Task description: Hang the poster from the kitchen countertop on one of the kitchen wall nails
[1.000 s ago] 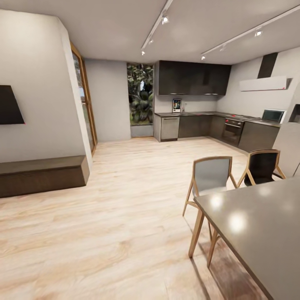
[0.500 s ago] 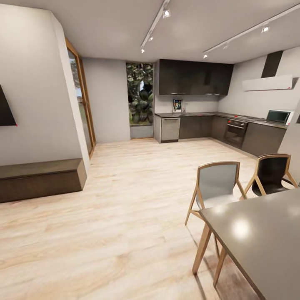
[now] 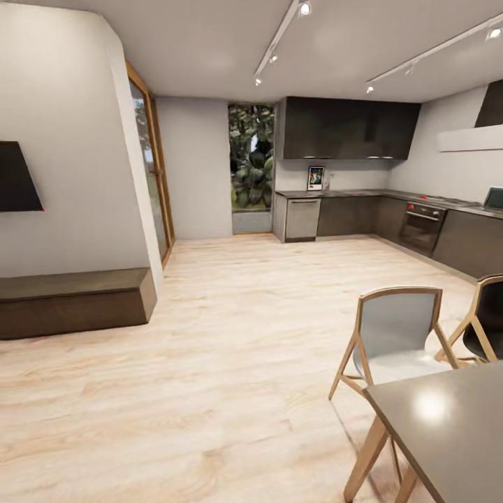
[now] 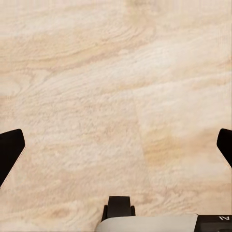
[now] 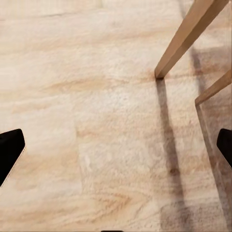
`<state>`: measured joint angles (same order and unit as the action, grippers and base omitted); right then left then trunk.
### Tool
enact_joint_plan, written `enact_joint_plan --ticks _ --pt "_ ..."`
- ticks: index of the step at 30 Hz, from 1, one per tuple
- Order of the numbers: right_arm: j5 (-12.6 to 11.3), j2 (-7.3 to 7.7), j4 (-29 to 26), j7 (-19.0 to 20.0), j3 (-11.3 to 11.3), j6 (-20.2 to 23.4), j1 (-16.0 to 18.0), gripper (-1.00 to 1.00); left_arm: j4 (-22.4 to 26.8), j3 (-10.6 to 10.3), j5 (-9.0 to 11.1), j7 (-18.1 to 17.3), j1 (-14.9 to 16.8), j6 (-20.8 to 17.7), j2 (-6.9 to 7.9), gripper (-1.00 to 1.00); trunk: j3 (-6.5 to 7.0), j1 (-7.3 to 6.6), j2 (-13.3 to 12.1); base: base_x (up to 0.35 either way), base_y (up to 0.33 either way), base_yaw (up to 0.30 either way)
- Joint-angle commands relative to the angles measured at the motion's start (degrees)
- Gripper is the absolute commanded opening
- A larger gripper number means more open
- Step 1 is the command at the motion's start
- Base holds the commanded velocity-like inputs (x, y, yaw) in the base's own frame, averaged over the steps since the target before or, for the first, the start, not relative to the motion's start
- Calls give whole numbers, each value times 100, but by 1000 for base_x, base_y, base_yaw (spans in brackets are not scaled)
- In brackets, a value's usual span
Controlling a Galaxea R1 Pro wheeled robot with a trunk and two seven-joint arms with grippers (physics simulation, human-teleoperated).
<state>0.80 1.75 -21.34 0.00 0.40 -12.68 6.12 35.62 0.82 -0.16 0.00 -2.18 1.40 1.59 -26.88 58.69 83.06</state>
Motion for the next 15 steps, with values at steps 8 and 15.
enact_joint_plan --ticks 8,15 --pt "9 1 12 0 -9 -17 3 100 6 4 -2 0 -2 9 -1 100 -5 4 2 337 0 47" --pt "8 2 15 0 -13 -23 3 100 6 0 -2 0 -2 9 -1 100 -5 4 2 337 0 4"
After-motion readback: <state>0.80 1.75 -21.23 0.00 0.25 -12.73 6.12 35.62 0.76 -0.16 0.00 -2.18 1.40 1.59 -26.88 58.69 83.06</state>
